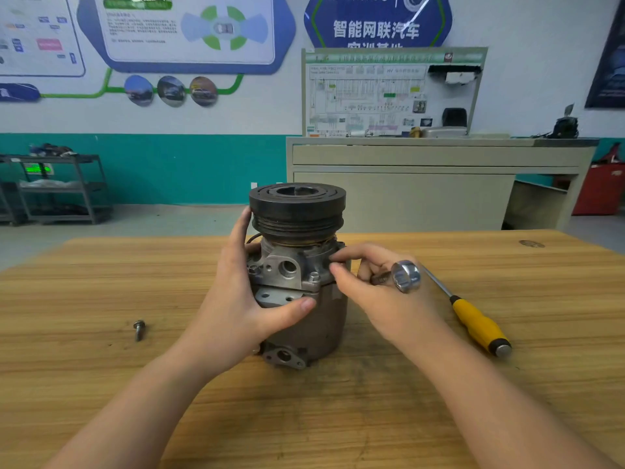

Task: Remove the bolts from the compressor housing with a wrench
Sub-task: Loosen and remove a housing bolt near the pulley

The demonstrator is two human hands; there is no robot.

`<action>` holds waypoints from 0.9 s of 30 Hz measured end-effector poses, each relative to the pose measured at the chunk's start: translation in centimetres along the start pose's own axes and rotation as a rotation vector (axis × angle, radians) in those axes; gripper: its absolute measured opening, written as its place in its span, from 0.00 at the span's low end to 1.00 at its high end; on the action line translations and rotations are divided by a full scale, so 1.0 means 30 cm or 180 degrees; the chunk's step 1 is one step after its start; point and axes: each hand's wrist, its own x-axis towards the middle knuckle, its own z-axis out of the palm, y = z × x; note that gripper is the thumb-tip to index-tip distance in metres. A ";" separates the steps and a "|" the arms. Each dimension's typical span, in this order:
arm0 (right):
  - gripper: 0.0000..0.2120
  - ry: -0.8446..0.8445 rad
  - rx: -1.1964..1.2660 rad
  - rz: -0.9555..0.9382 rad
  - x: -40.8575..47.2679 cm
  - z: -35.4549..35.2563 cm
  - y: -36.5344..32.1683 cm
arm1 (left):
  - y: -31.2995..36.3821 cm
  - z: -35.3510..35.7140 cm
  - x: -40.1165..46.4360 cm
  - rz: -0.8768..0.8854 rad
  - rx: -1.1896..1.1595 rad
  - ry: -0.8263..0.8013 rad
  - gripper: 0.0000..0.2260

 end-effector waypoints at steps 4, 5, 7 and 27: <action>0.08 -0.0086 0.0007 -0.0141 -0.009 0.002 -0.003 | 0.002 0.003 -0.003 0.0002 -0.0022 -0.0024 0.52; 0.06 -0.0089 -0.0003 -0.0154 -0.009 0.002 -0.002 | 0.002 0.002 -0.002 0.0008 -0.0023 -0.0022 0.52; 0.04 -0.0031 -0.0064 -0.0104 -0.003 0.000 0.000 | 0.003 0.001 0.000 0.0010 -0.0033 -0.0017 0.51; 0.03 -0.0018 -0.0008 -0.0113 -0.001 -0.011 -0.009 | 0.003 -0.002 0.000 -0.0025 -0.0001 0.0005 0.51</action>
